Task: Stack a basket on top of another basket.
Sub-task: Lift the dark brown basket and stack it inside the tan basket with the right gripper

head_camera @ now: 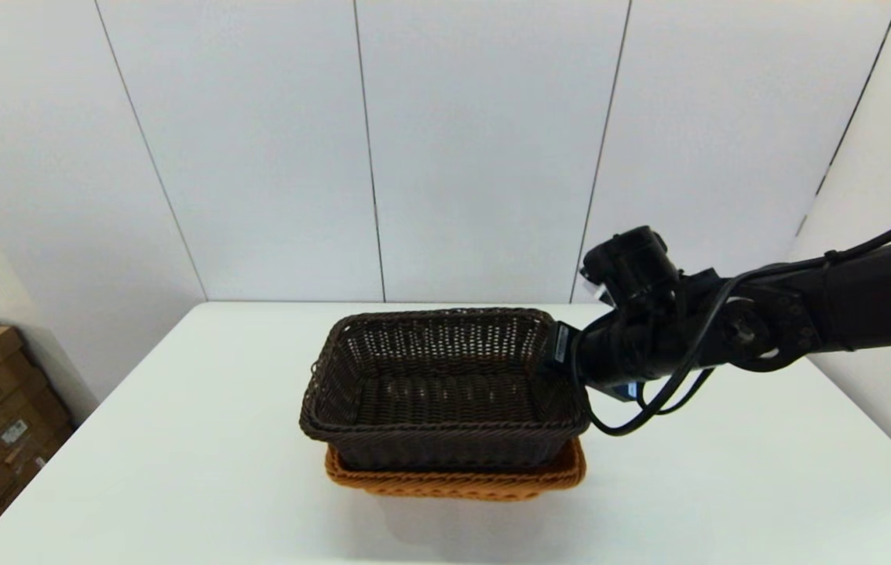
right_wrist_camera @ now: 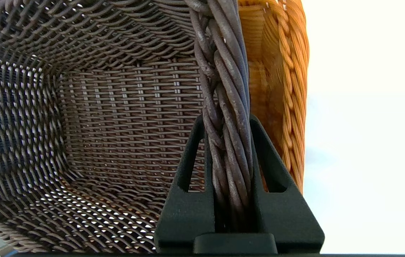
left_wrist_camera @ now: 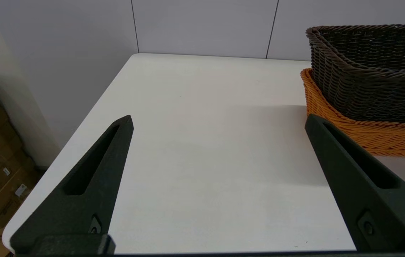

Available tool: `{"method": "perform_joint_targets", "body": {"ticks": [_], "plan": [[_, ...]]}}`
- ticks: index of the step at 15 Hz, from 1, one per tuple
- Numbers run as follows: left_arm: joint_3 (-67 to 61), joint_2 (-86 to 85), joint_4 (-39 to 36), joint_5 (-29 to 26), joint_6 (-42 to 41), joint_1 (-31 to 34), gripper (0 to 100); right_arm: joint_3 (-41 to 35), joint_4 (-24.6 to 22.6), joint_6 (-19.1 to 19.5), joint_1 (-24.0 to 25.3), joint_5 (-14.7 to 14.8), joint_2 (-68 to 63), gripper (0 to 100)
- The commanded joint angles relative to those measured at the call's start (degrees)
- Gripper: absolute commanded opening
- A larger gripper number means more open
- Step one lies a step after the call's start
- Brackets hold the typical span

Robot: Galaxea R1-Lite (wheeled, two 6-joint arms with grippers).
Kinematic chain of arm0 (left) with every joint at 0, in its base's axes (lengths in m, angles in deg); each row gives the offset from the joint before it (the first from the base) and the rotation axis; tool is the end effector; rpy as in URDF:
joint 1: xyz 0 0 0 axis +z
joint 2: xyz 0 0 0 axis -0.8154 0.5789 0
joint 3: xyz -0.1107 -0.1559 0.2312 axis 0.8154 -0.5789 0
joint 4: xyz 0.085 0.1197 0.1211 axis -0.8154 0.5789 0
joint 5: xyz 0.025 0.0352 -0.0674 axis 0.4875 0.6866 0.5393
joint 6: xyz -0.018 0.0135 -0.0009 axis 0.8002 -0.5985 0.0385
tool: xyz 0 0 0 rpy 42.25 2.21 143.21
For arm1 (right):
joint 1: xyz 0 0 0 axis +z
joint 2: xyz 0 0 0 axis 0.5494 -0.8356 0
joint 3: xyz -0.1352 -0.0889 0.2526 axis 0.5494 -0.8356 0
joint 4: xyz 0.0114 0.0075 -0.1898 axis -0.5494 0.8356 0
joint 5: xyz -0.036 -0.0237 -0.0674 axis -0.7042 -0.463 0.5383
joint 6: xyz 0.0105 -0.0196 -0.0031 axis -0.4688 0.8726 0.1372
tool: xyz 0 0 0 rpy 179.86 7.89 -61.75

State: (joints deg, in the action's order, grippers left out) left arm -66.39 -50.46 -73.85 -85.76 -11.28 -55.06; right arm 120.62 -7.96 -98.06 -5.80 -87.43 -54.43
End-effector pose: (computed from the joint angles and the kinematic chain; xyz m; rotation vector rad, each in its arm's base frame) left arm -0.0231 0.0008 0.0769 -0.0666 -0.0104 0.0203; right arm 0.3166 0.1680 0.1379 0.4961 0.9967 0.2354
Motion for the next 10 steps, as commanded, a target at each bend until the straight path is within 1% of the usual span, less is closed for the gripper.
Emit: {"method": "perform_joint_targets", "body": {"ticks": [1,3,5,10], "plan": [[-0.01,-0.04,-0.02,0.05,0.06,0.0,100,-1.42,-1.5,-0.21,-0.02,-0.23,0.0,0],[-0.01,-0.04,-0.02,0.05,0.06,0.0,100,-1.42,-1.58,-0.12,-0.37,-0.58,0.0,0],[-0.01,-0.04,-0.02,0.05,0.06,0.0,100,-1.42,-1.5,-0.12,-0.9,-1.81,0.0,0],[-0.01,-0.04,-0.02,0.05,0.06,0.0,100,-1.51,-1.5,0.41,-1.33,-1.81,-0.52,0]]}}
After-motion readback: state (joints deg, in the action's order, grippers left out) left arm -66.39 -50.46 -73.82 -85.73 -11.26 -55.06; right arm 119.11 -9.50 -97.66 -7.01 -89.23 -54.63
